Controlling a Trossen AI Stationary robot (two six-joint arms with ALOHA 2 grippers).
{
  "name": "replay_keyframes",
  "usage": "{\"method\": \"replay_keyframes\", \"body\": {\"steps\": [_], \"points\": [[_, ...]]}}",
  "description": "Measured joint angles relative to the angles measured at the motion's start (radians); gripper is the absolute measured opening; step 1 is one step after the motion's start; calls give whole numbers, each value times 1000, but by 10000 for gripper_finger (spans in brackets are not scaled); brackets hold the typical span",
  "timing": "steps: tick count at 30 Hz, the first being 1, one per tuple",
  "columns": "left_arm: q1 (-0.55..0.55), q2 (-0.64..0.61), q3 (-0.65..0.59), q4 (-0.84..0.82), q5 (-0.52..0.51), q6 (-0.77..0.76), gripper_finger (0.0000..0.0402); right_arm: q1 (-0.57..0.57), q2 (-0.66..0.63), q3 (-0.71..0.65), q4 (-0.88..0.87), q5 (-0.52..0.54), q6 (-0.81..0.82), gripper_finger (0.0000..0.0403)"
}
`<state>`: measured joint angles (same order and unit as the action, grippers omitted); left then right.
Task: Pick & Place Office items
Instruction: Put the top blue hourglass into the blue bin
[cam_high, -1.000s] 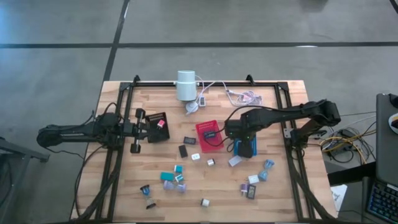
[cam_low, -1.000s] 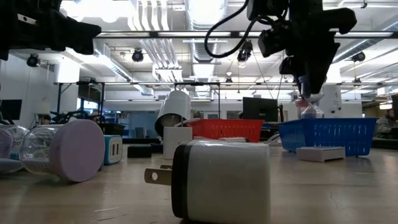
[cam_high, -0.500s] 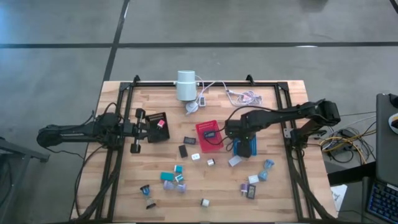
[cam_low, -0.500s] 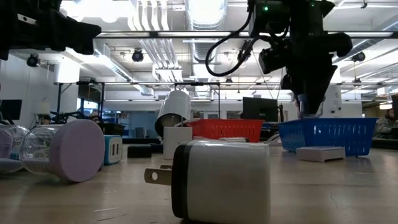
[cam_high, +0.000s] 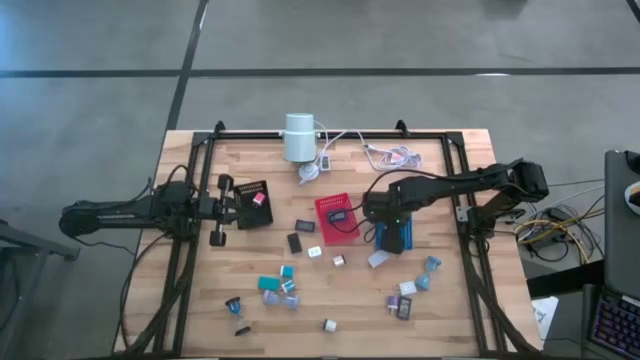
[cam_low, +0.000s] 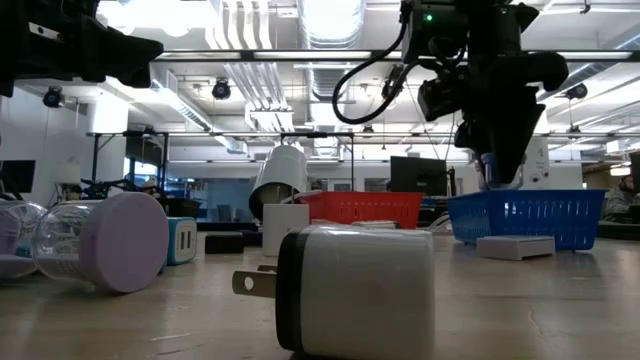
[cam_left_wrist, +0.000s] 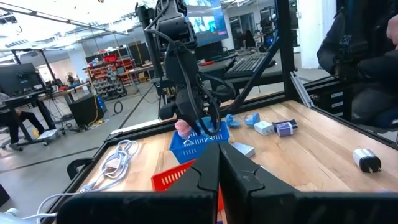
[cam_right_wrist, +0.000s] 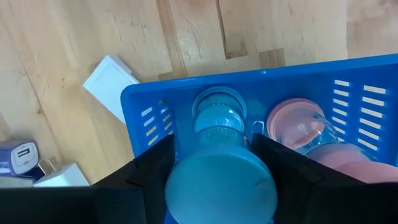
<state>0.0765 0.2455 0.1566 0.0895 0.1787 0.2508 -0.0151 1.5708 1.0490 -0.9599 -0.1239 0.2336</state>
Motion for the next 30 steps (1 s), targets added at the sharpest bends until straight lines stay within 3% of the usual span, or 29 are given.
{"method": "replay_keyframes", "body": {"steps": [30], "points": [[0,0,0,0,-2,0,9,2,4,34,2,18,-21,208]]}}
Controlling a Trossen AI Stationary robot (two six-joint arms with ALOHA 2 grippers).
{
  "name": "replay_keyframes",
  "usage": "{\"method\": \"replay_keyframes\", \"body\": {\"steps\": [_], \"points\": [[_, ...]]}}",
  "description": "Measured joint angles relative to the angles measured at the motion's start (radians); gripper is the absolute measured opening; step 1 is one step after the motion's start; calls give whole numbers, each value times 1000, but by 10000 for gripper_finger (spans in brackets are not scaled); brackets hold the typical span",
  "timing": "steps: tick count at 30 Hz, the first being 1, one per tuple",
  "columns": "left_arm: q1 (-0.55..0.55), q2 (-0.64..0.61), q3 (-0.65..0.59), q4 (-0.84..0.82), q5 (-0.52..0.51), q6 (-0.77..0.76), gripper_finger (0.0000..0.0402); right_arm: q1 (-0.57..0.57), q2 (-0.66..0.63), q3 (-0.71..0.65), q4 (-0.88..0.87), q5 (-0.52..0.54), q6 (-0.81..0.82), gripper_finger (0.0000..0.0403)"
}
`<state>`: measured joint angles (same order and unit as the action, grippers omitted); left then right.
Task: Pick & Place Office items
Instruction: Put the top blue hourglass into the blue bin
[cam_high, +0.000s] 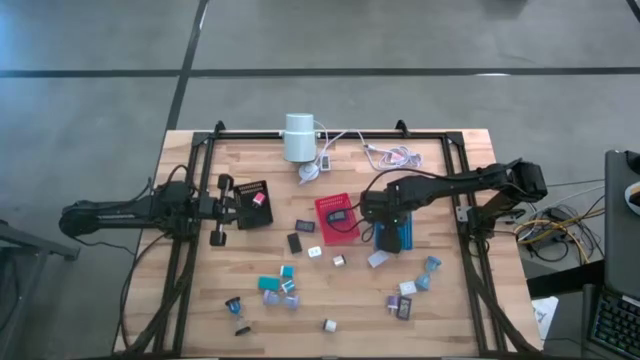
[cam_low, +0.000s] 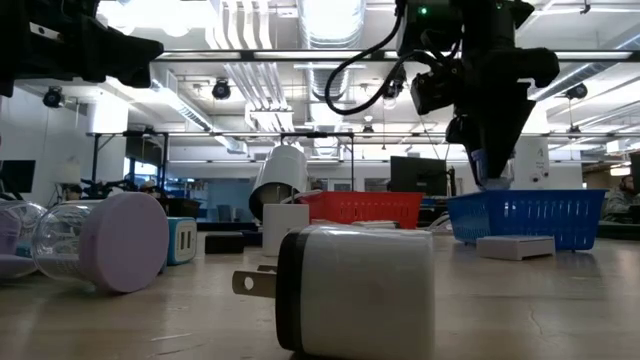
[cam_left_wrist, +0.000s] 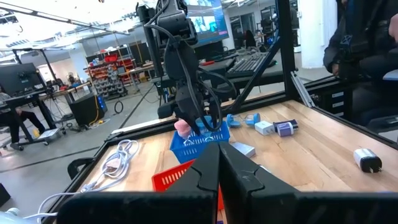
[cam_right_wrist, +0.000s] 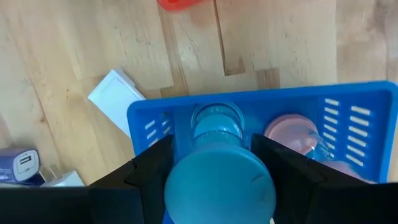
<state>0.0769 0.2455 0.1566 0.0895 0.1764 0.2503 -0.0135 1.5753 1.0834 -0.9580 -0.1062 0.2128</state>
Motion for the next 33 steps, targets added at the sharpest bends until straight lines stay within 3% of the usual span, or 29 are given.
{"method": "replay_keyframes", "body": {"steps": [14,26,33], "points": [[0,0,0,0,0,0,9,0,68,-14,-1,-7,-35,210],[0,0,0,0,-1,0,9,0,69,-8,4,-52,-31,294],[0,0,0,0,-1,0,9,0,46,-8,-4,-55,-30,311]]}}
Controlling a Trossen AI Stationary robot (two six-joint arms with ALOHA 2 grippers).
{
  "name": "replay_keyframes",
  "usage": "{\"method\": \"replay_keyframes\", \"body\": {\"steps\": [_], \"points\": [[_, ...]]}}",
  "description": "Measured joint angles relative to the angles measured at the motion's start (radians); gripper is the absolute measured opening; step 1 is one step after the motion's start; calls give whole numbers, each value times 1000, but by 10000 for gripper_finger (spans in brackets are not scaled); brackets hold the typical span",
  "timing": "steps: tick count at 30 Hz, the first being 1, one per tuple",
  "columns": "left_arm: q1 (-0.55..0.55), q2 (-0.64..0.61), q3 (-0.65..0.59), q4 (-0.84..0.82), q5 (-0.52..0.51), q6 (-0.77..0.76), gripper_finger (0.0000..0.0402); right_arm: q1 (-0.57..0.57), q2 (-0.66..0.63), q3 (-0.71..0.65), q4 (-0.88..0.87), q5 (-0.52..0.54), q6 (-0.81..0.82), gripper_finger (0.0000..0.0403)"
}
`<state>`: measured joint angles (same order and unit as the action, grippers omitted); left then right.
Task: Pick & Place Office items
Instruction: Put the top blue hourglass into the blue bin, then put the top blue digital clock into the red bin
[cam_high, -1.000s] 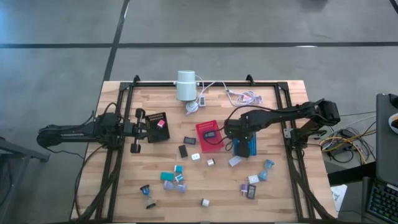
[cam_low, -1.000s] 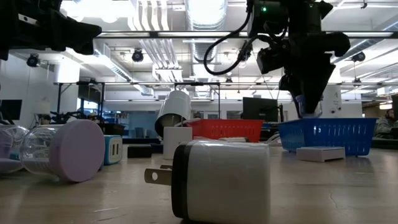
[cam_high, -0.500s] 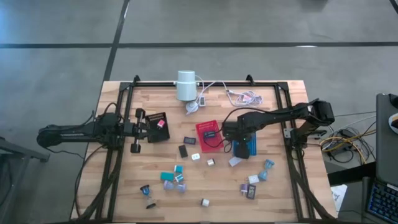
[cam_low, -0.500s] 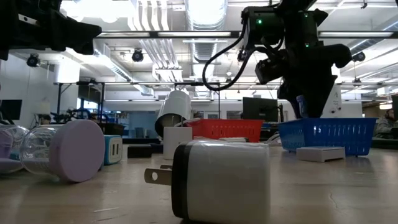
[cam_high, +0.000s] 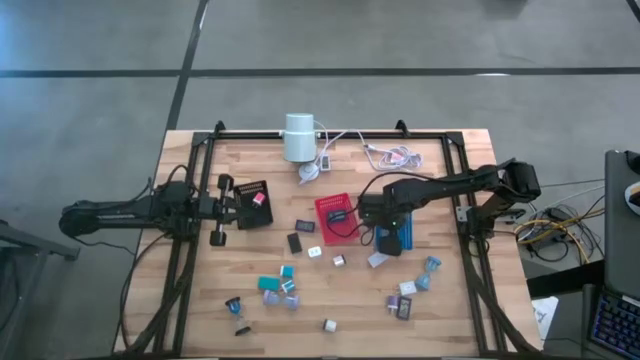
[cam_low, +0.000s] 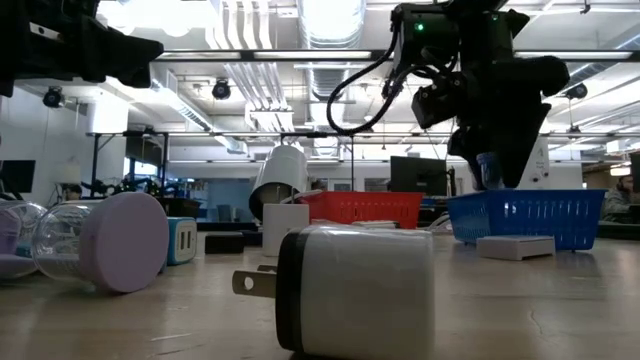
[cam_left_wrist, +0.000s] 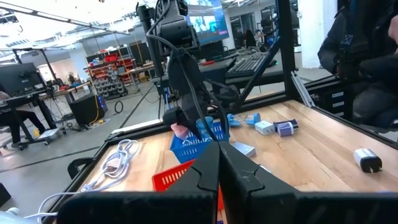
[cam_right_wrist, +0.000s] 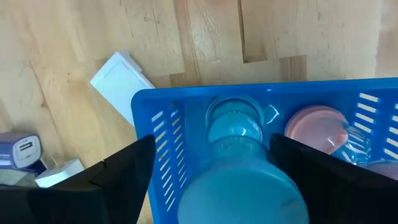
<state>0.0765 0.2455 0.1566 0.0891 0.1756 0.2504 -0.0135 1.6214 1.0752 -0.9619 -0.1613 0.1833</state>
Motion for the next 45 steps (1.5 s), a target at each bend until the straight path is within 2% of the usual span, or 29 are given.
{"method": "replay_keyframes", "body": {"steps": [16,22,26,28,31,37,39,42,45], "points": [[0,0,0,0,-1,0,9,-1,-217,0,1,12,-31,299],[0,0,0,0,-1,0,9,-4,-313,0,4,103,-54,294],[0,0,0,0,-1,0,9,-6,-393,-2,36,237,-59,281],[0,0,0,0,-1,0,9,-8,-458,-27,150,267,-97,261],[0,0,0,0,-1,0,9,-12,-563,-110,394,230,-157,213],[0,0,-2,0,-1,0,9,-88,-734,-324,815,46,-234,95],[0,0,-4,0,-3,0,9,-126,-782,-411,971,-45,-237,63],[0,0,-12,0,-4,0,9,-194,-843,-528,1147,-175,-237,30],[0,0,-15,0,-11,5,9,-258,-896,-630,1263,-233,-234,16]]}}
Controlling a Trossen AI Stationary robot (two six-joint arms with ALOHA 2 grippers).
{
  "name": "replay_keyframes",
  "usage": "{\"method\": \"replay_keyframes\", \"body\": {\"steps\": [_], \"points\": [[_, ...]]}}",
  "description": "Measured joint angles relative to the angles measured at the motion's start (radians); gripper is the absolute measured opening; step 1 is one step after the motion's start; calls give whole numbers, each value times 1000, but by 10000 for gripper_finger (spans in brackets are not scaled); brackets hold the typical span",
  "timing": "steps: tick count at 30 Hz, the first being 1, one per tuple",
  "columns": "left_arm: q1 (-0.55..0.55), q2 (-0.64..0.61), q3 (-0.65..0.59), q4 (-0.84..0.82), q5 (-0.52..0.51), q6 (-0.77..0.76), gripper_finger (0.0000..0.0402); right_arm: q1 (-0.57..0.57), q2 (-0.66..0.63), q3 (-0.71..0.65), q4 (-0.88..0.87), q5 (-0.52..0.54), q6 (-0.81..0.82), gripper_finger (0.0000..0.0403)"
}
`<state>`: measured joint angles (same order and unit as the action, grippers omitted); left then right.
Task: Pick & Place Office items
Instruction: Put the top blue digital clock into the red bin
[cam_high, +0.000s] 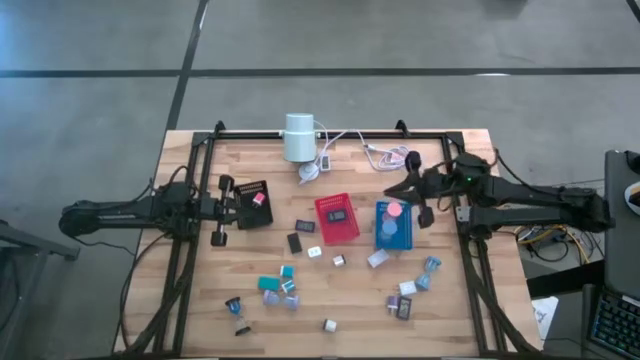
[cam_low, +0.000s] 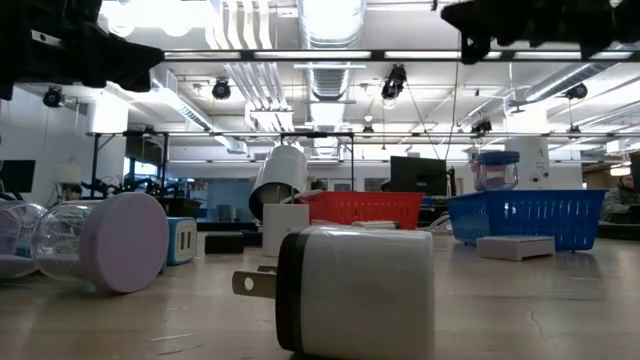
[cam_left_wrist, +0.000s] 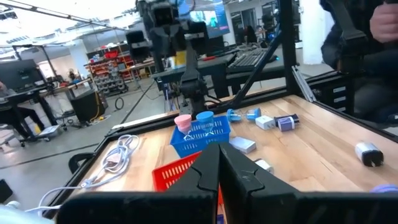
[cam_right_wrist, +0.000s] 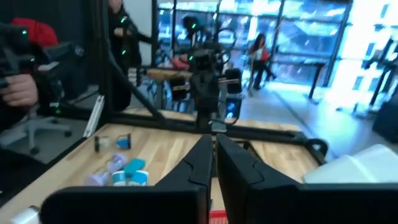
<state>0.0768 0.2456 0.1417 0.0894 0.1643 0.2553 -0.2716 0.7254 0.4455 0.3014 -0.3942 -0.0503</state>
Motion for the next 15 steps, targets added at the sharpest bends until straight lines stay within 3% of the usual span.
{"method": "replay_keyframes", "body": {"steps": [4,8,15], "points": [[0,0,0,16,-61,-27,9,-50,-42,-102,104,-7,69,13],[1,-2,0,21,-253,-112,3,-63,-57,-181,147,11,126,13],[2,-35,0,6,-210,-114,1,-60,-94,-321,329,21,142,13]]}}
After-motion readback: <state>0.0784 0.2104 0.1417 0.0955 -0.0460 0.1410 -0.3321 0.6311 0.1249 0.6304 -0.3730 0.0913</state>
